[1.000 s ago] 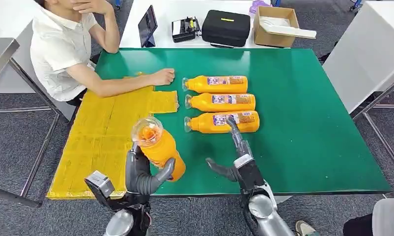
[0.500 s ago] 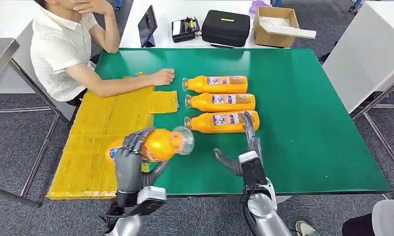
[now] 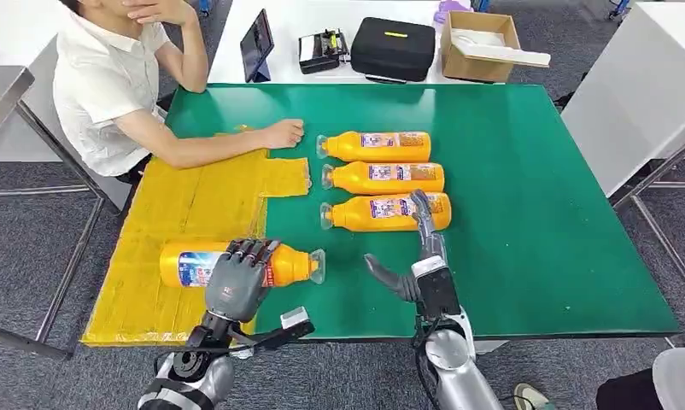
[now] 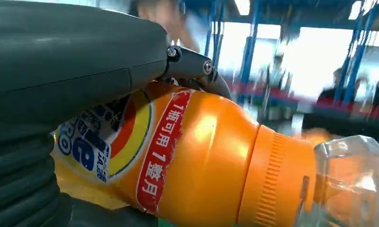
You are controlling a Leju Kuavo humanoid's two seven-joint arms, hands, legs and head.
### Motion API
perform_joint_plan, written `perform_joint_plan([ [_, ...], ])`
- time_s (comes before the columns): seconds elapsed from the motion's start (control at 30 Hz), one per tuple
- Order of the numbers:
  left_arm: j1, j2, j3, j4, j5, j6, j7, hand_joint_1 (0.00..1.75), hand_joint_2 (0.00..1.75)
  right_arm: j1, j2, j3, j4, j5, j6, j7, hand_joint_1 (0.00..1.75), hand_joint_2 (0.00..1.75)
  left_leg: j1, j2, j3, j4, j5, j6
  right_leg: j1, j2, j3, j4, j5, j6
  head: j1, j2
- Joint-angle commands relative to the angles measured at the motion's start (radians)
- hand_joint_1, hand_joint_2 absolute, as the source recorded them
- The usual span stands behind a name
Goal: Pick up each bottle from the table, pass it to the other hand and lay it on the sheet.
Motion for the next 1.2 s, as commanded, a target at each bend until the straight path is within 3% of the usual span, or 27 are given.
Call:
perform_joint_plan([
  [0.03, -0.145, 0.059, -0.041, 0.261, 0.205, -0.160, -0.012, 1.75, 1.75, -0.013, 0.017, -0.056, 0.034, -0.009, 0.029, -0.017, 0.00, 1.75, 0.001, 0.003, 0.005, 0.000, -0.002, -0.001, 0.002, 0.001, 0.005, -0.001, -0.001, -0.005, 0.000, 0.000],
  [0.17, -0.179, 0.055, -0.017, 0.331, 0.257, -0.195, -0.016, 1.75, 1.75, -0.024, 0.022, -0.055, 0.052, -0.010, 0.038, -0.017, 0.00, 1.75, 0.001, 0.002, 0.005, 0.000, -0.001, -0.001, 0.002, 0.000, 0.005, -0.001, -0.001, -0.005, 0.000, 0.000],
  [0.2, -0.186, 0.044, 0.006, 0.341, 0.289, -0.227, 0.009, 1.55, 1.75, -0.022, 0.024, -0.059, 0.050, -0.011, 0.040, -0.017, 0.00, 1.75, 0.001, 0.002, 0.004, -0.001, -0.001, -0.001, 0.002, 0.001, 0.004, -0.001, 0.000, -0.004, 0.000, 0.000],
  [0.87, -0.190, 0.041, 0.006, 0.337, 0.289, -0.232, 0.015, 1.50, 1.75, -0.019, 0.024, -0.061, 0.046, -0.011, 0.040, -0.017, 0.00, 1.75, 0.001, 0.004, 0.010, -0.001, -0.001, -0.001, 0.002, 0.002, 0.009, -0.001, 0.000, -0.004, 0.000, 0.000],
  [0.9, -0.185, 0.031, 0.028, 0.334, 0.324, -0.252, 0.033, 1.75, 1.75, -0.013, 0.024, -0.063, 0.041, -0.013, 0.044, -0.015, 0.00, 1.75, 0.001, 0.003, 0.009, -0.001, 0.000, -0.001, 0.001, 0.002, 0.008, -0.001, 0.000, -0.003, 0.000, 0.000],
  [1.0, -0.185, 0.036, 0.015, 0.355, 0.282, -0.200, 0.075, 1.75, 1.75, -0.006, 0.018, -0.056, 0.040, -0.009, 0.059, -0.010, 0.00, 1.75, 0.001, 0.004, 0.010, -0.001, -0.001, -0.001, 0.002, 0.002, 0.010, -0.001, 0.000, -0.005, 0.000, 0.000],
  [1.03, -0.183, 0.035, 0.014, 0.356, 0.278, -0.195, 0.075, 1.68, 1.75, -0.006, 0.016, -0.055, 0.039, -0.005, 0.060, -0.009, 0.00, 1.75, 0.001, 0.003, 0.010, -0.001, 0.000, -0.001, 0.001, 0.002, 0.009, -0.001, 0.000, -0.003, 0.000, 0.000],
  [1.07, -0.181, 0.029, 0.017, 0.363, 0.283, -0.201, 0.077, 0.37, 1.75, -0.005, 0.015, -0.057, 0.039, -0.002, 0.058, -0.007, 0.00, 1.75, 0.002, 0.005, 0.011, -0.001, -0.001, -0.001, 0.002, 0.003, 0.010, -0.002, 0.000, -0.005, 0.000, 0.000],
  [1.1, -0.183, 0.026, 0.013, 0.372, 0.280, -0.217, 0.079, 0.00, 1.75, -0.004, 0.016, -0.064, 0.039, -0.002, 0.057, -0.007, 0.00, 1.75, 0.001, 0.004, 0.010, -0.001, 0.000, -0.001, 0.002, 0.002, 0.009, -0.001, 0.000, -0.003, 0.000, 0.000],
  [1.2, -0.205, 0.036, -0.025, 0.407, 0.247, -0.278, 0.094, 0.00, 1.75, -0.012, 0.020, -0.070, 0.053, -0.001, 0.060, -0.006, 0.00, 1.75, 0.001, 0.005, 0.011, -0.001, -0.001, -0.001, 0.002, 0.002, 0.010, -0.002, 0.000, -0.005, 0.000, 0.000],
])
